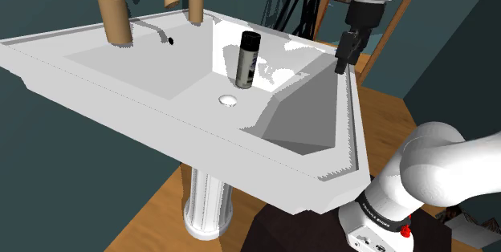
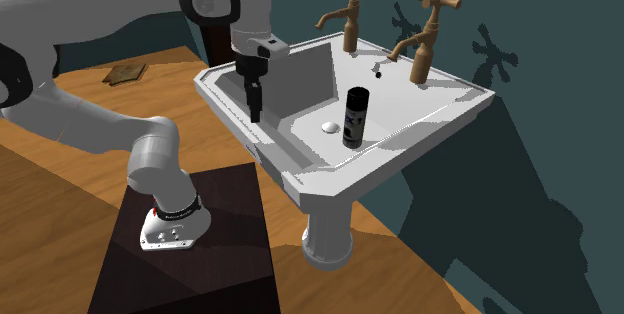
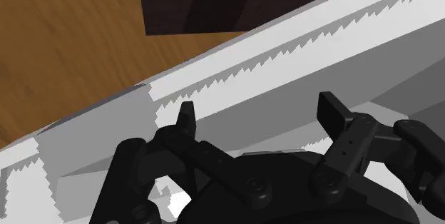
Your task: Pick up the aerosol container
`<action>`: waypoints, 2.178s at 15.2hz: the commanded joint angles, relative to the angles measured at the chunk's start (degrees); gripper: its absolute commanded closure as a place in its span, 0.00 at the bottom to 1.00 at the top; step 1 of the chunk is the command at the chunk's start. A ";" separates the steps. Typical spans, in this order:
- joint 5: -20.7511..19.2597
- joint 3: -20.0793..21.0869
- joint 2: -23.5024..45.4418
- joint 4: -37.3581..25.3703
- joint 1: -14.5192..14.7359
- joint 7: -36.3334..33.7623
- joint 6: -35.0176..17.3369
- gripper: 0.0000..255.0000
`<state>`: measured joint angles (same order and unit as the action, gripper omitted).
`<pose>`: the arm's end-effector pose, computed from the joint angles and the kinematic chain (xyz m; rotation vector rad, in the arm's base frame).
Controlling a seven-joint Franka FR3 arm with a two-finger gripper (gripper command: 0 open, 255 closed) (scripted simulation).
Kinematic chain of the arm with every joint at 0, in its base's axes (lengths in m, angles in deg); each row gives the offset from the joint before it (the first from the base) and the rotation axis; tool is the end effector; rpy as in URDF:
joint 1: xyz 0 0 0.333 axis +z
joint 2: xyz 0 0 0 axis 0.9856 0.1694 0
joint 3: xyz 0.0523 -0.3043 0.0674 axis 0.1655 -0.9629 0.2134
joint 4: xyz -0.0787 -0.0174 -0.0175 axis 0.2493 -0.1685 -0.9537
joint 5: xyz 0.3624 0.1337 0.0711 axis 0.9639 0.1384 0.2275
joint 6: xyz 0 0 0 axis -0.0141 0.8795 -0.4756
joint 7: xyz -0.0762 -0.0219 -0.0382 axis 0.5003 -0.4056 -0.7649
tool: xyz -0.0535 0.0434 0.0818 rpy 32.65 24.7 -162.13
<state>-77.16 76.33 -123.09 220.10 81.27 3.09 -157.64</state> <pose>0.2902 -0.0121 0.5867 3.0686 0.0280 -0.1814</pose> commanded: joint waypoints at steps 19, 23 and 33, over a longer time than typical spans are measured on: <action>4.21 2.07 37.05 -29.44 -0.01 -8.58 -12.61 0.00; 4.67 2.18 45.68 -39.55 -0.01 -10.10 -12.32 0.00; 4.82 2.18 48.13 -36.80 0.00 -10.58 -17.94 0.00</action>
<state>-72.35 78.47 -74.71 182.57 81.24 -7.42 -175.05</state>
